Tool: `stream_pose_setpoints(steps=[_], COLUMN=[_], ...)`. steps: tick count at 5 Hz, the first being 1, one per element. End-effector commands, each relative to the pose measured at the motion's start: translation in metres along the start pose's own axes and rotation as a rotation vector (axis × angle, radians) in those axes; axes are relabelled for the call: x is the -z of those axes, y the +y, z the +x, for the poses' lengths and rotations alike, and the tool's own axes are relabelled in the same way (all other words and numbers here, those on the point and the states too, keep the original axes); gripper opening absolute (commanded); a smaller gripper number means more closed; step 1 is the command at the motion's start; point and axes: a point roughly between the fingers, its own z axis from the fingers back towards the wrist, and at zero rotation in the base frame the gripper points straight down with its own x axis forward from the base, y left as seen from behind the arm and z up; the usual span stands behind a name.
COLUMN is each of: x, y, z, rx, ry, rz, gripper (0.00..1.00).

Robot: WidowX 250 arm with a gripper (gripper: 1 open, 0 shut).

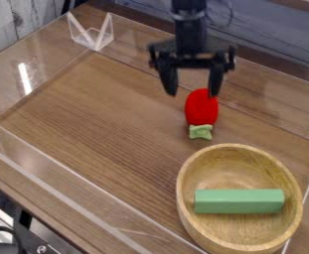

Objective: Move the red object to the left side of the table

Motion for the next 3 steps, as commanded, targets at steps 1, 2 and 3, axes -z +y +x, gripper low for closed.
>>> stream_pose_setpoints(steps=[1, 2, 3], x=[0.004, 0.006, -0.007], y=[-0.003, -0.003, 0.002], z=[0.011, 0.021, 0.028], rx=[-0.006, -0.013, -0.054], ry=[-0.021, -0.017, -0.032], rz=[0.001, 0.003, 0.001], gripper=[1.0, 0.0, 0.0])
